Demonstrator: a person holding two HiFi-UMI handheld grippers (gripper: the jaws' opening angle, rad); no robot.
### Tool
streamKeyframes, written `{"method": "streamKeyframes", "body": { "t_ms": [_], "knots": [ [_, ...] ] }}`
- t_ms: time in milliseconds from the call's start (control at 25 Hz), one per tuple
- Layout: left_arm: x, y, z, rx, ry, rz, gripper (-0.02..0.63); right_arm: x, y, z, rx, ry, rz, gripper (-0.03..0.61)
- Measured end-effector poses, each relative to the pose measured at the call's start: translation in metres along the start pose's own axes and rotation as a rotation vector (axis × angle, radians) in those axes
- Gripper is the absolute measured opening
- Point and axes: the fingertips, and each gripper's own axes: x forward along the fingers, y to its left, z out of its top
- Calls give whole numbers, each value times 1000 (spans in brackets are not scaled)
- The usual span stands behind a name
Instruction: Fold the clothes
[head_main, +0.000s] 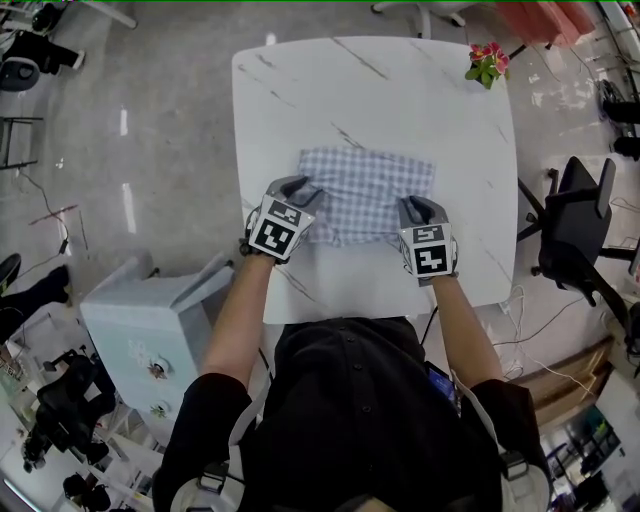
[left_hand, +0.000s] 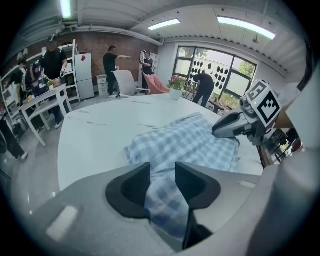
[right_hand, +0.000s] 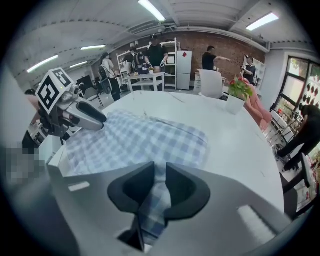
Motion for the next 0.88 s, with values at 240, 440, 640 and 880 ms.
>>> {"method": "streamKeyframes", "body": {
  "t_ms": [240,440,640,880],
  "knots": [
    [-27,-20,-8,-52,3,-32,173,-25,0,8,8,-33,12,80],
    [-31,-33,-35,-18,29,-11,172,-32,12,-6,5,-9,20,78],
    [-27,-29,-50,25,39,6,172,-33,16,-35,24,14,14,80],
    [-21,-26,-56,24,37,10,172,-23,17,-43,-23,-20,-54,80]
  ]
}}
